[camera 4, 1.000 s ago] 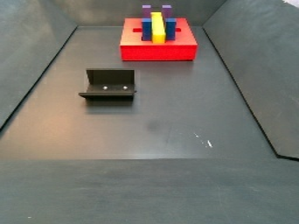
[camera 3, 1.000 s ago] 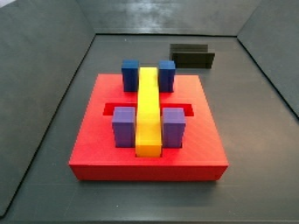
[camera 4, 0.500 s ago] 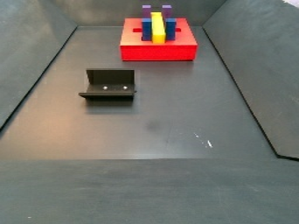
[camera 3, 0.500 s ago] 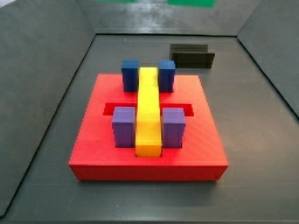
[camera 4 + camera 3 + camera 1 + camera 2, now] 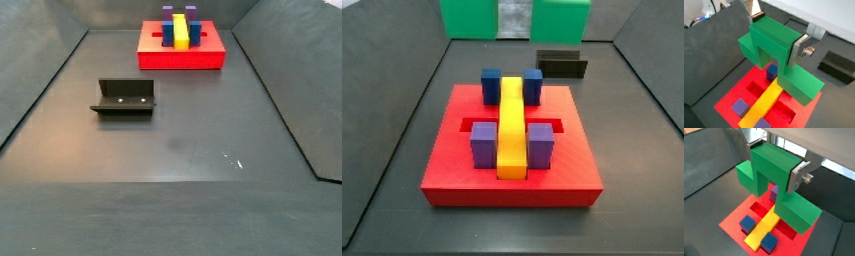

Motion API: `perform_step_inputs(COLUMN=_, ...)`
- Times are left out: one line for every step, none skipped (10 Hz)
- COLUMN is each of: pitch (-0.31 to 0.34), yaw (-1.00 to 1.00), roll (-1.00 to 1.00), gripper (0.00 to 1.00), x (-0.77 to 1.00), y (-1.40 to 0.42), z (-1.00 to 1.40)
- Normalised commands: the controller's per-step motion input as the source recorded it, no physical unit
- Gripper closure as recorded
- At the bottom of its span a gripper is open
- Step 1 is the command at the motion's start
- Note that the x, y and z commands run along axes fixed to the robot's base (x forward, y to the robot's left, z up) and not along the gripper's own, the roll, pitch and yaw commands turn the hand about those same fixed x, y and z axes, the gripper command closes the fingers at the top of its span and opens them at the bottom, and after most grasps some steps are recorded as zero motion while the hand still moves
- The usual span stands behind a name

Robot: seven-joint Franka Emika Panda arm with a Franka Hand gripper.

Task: Pick up the green object. Move up. Place the green object on the fixture. Regrasp the green object. Move to above the board. Insert the green object.
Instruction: Insert the green object.

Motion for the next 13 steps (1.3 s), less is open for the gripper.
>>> perform_step_inputs(pitch=-0.02, yaw=0.29, roll=-0.14, gripper=1.0, x=-0.16, y=-0.08, z=-0.77)
perform_step_inputs(pitch=0.0, yaw=0.38, roll=0.18, gripper=1.0, x=-0.16, y=0.0, z=-0.9)
perform_step_inputs(pitch=0.0, yaw=0.63, roll=0.08, gripper=1.0, x=0.0, y=0.03, z=-0.98)
perform_step_inputs(pitch=0.0, yaw=0.52, roll=-0.05, gripper=1.0, x=0.16, y=0.01, z=-0.77)
perform_step_inputs(pitch=0.0, yaw=0.31, roll=-0.05, gripper=1.0, x=0.05, y=0.0, z=-0.61)
perform_step_inputs(pitch=0.0, yaw=0.15, roll=-0.03, gripper=1.0, x=0.06, y=-0.18, z=-0.41)
perform_step_inputs(pitch=0.051, yaw=-0.01, roll=0.06, gripper=1.0, x=0.26, y=-0.25, z=-0.15)
perform_step_inputs(pitch=0.06, yaw=-0.17, roll=0.14, gripper=1.0, x=0.37, y=-0.29, z=-0.17)
perform_step_inputs(pitch=0.041, yaw=-0.18, roll=0.07, gripper=1.0, x=0.36, y=-0.13, z=-0.18)
perform_step_inputs(pitch=0.096, yaw=0.0, roll=0.08, gripper=1.0, x=0.24, y=0.0, z=-0.19)
perform_step_inputs(pitch=0.134, yaw=0.14, roll=0.14, gripper=1.0, x=0.17, y=0.01, z=-0.12)
perform_step_inputs(pitch=0.044, yaw=0.27, roll=0.18, gripper=1.0, x=0.0, y=0.0, z=-0.1)
perform_step_inputs(pitch=0.0, yaw=0.3, roll=0.08, gripper=1.0, x=-0.01, y=0.0, z=-0.18)
